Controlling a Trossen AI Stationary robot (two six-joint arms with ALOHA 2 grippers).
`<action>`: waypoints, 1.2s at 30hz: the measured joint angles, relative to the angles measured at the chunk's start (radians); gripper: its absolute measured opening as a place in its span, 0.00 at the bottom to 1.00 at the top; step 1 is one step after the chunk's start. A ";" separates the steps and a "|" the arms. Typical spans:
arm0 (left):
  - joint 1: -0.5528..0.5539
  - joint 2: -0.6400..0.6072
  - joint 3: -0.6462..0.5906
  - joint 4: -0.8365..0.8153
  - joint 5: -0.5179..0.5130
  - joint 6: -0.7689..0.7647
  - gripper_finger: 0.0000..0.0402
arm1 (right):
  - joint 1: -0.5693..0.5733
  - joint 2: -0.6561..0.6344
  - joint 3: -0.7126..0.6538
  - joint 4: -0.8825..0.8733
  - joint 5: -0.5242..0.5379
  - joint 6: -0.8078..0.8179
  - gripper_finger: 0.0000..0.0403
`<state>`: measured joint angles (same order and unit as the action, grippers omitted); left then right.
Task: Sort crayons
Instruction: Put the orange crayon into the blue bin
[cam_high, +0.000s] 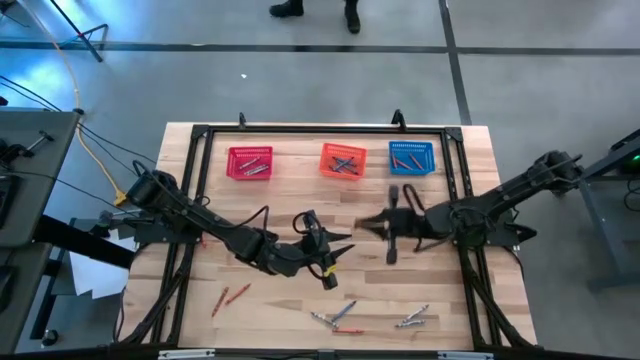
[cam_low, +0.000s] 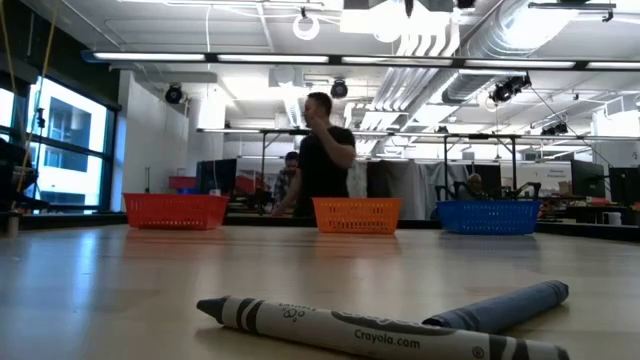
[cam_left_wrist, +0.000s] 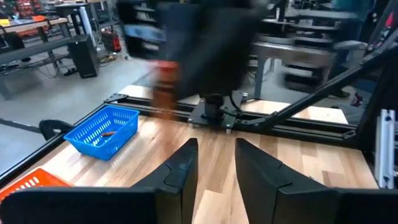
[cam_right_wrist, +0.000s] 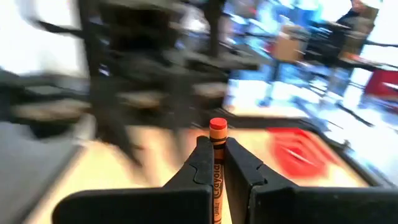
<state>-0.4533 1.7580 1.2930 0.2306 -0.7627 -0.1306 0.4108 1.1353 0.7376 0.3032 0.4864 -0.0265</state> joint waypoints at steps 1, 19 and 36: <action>-0.002 0.000 0.000 -0.002 0.003 -0.006 0.24 | -0.008 -0.024 0.000 -0.038 0.039 0.000 0.00; -0.019 0.000 0.000 -0.026 0.002 -0.025 0.25 | -0.663 -0.406 0.001 -0.881 0.077 0.212 0.00; -0.020 0.000 -0.003 -0.150 0.002 -0.148 0.25 | -1.195 0.019 0.001 -0.791 -0.168 0.093 0.03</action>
<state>-0.4728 1.7580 1.2900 0.0805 -0.7606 -0.2785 -0.7841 1.1539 0.7383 -0.4881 0.3181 0.0664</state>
